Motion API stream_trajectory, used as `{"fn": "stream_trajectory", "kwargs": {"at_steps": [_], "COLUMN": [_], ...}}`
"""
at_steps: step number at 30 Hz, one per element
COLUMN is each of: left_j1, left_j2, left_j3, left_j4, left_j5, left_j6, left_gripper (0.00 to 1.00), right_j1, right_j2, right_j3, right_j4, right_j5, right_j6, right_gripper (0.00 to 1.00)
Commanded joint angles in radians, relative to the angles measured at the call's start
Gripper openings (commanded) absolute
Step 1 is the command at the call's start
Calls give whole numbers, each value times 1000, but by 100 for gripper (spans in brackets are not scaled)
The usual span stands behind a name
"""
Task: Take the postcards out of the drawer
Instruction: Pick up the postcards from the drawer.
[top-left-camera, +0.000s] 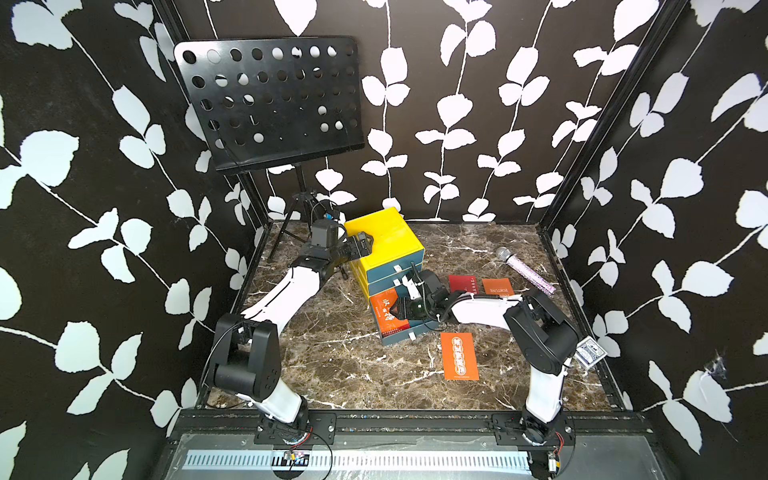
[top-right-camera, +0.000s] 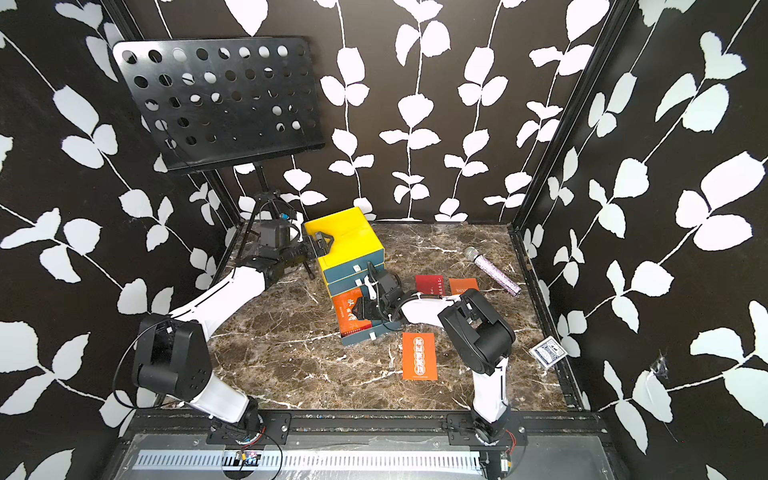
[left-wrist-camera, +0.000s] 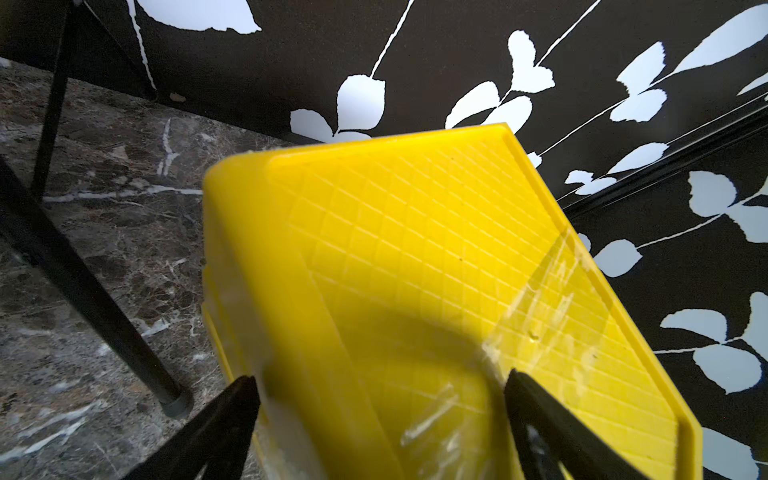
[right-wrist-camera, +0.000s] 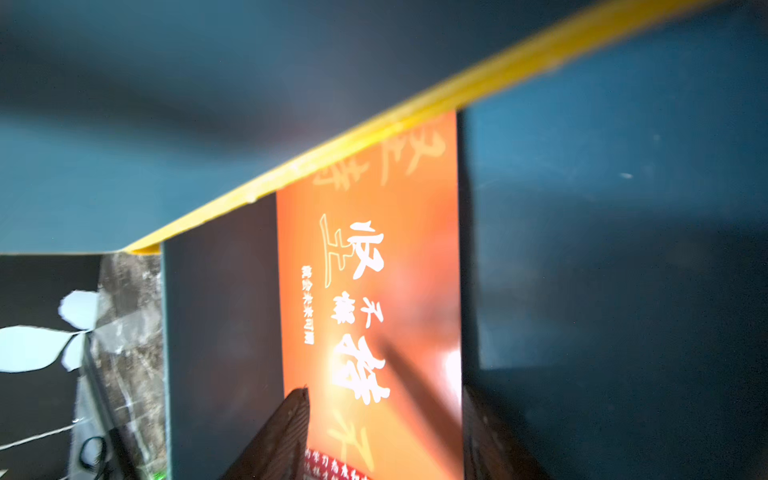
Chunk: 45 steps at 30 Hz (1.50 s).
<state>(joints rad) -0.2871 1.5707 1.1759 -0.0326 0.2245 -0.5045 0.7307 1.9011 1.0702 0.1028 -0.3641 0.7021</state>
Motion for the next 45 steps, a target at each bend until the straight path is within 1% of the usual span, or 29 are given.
{"fn": "stream_trajectory", "kwargs": {"at_steps": [1,7,13,18,21,23,28,34,43,45], "left_j1": [-4,-4,-4,-3,-4,-3,1,6,16,17], "left_j2": [18,19,17,15,15,15,18,16,13,12], "left_j3": [-4,-4,-5,-5,-5,-5,-5,-7,-7,-6], "left_j4": [-86,-86,-88,-89,-90,-90,-92,-93,-94,-95], "left_j5": [9,9,7,6,5,2,2,2,2,1], "left_j6": [27,26,27,26,27,28,30,31,34,32], "left_gripper": [94,94,94,94,94,94,95,95,95,95], "right_j1": [-4,-8,-15,-19,-27,-33,-46,-61,-107,-118], "right_j2": [-52,-65,-40,-32,-33,-38,-74,-153,-285,-293], "right_j3": [2,-19,-63,-72,-70,-72,-77,-100,-176,-197], "right_j4": [100,151,250,272,261,256,218,162,112,106], "right_j5": [-65,-76,-90,-100,-100,-104,-100,-92,-128,-136], "right_j6": [31,58,112,132,146,160,190,214,247,249], "right_gripper": [54,48,34,20,6,0,0,0,0,0]}}
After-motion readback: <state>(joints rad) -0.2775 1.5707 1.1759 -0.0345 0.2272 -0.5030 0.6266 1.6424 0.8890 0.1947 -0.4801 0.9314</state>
